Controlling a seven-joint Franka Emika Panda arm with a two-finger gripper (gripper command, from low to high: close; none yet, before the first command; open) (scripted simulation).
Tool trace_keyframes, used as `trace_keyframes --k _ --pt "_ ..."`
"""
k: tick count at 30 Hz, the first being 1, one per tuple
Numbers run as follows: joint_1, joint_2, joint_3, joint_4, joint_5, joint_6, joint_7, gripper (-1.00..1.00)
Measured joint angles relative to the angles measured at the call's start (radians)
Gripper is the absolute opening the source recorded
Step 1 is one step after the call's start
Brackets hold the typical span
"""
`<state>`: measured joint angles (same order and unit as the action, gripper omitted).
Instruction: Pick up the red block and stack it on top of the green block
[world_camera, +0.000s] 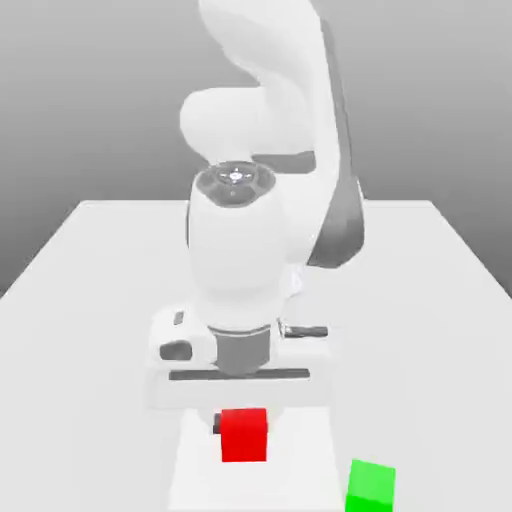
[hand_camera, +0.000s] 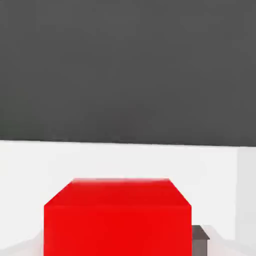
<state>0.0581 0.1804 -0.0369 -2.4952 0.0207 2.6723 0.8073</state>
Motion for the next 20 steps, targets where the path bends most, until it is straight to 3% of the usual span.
trace_keyframes --k 11,16,17,20 --pt "0.157 0.001 0.056 0.106 -0.023 -0.102 0.421 -1.00" --pt "0.180 0.136 0.056 0.124 -0.033 0.017 0.473 -1.00" --pt "0.181 0.154 0.055 0.125 -0.034 0.034 0.474 1.00" --pt "0.181 0.154 0.055 0.125 -0.034 0.034 0.474 1.00"
